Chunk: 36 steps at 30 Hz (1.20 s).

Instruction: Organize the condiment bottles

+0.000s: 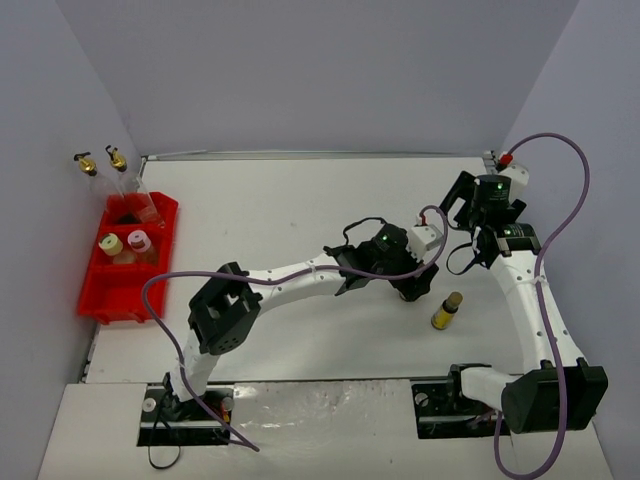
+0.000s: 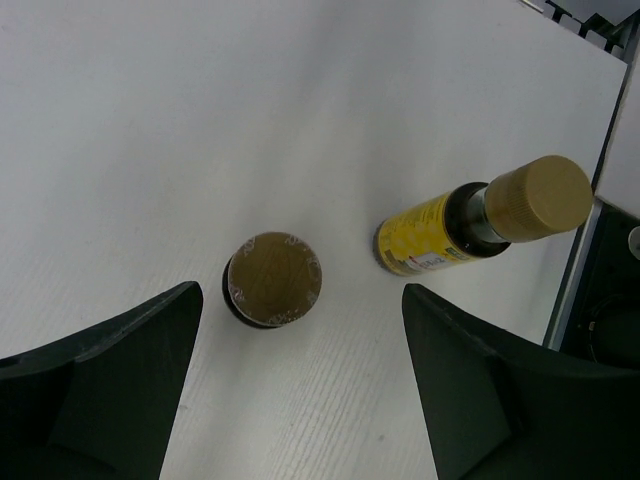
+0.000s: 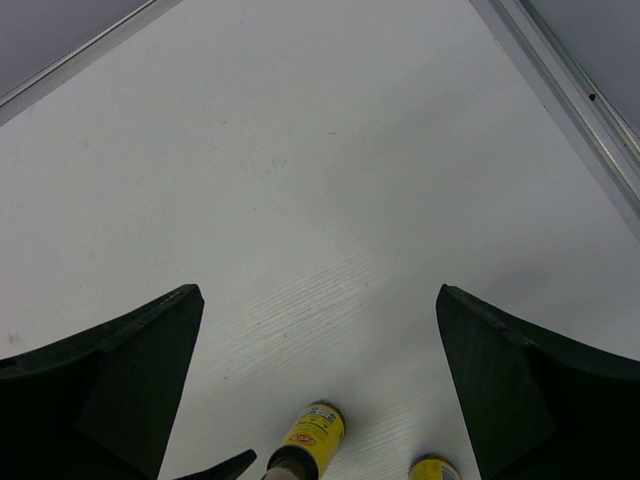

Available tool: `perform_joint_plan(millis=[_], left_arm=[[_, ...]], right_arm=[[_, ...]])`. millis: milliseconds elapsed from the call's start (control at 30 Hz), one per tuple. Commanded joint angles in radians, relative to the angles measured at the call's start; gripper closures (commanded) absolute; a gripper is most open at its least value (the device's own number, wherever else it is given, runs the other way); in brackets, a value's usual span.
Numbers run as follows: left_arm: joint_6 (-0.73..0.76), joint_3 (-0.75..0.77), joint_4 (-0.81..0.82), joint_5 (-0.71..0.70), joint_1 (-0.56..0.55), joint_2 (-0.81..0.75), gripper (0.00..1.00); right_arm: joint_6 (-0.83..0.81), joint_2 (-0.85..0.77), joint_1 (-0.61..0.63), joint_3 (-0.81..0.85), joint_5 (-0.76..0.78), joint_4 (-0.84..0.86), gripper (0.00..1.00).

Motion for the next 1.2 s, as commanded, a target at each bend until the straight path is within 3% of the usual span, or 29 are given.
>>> perform_joint_plan(millis=[0,200,267,333,400,467,600,833,967,1167], left_arm=[[0.01,0.086,0.087,0.044,-0.005,0.025,0.23],[0.028,0.134,0.083,0.025,-0.004,0.085,0.25],[0.03,0.133,0.087,0.012,-0.006,0.091,0.31],[0.03,0.127,0.093,0.004,-0.006,0.091,0.44],[0.024,0.109,0.098,-0.015,-0.006,0.08,0.82],[0.024,0.095,0.095,-0.042,-0.007,0.062,0.98],[0.025,0.031,0.099,-0.128,-0.009,0.01,1.0],[-0.025,-0.179,0.136,-0.566,-0.014,-0.206,1.0],[-0.034,-0.268,0.057,-0.912,0.006,-0.357,1.0],[-0.126,-0.366,-0.181,-1.073,0.165,-0.617,1.0]], right_arm=[[0.003,-0.025,-0.007,0.023,0.005,0.033,0.0],[0.001,-0.035,-0.007,0.019,0.001,0.033,0.0],[0.001,-0.038,-0.007,0.017,0.0,0.033,0.0],[0.001,-0.04,-0.007,0.011,0.001,0.033,0.0],[0.0,-0.04,-0.008,0.008,-0.001,0.033,0.0],[0.001,-0.041,-0.008,0.004,-0.001,0.035,0.0],[0.003,-0.038,-0.007,0.004,-0.003,0.037,0.0],[0.004,-0.027,-0.005,0.007,-0.018,0.035,0.0],[0.003,-0.013,0.001,0.011,-0.032,0.04,0.0],[0.013,0.002,0.005,0.008,-0.061,0.071,0.0]])
